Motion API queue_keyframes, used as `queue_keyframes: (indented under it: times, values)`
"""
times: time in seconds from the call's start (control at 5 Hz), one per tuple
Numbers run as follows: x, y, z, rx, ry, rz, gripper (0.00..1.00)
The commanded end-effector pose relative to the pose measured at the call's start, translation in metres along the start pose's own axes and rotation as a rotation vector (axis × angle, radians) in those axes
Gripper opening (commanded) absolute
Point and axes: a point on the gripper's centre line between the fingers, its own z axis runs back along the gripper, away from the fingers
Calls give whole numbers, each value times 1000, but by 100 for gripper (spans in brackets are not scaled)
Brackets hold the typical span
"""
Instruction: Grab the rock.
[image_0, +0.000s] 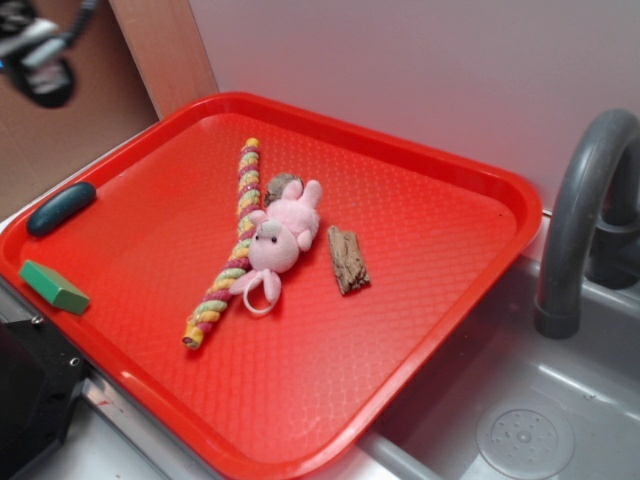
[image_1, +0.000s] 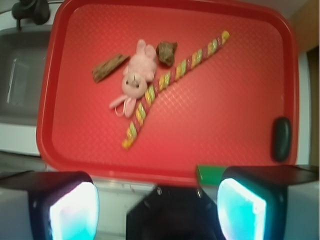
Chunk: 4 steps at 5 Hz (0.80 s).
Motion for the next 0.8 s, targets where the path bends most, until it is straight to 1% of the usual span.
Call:
queue_keyframes:
  times: [0.0,0.2,0.4,0.6]
  values:
    - [69,18,-48,-28,-55,100,100]
    - [92,23,-83,14,-44,110,100]
    - [100,23,-114,60,-16,120,100]
    - [105,24,-135,70,6,130,100]
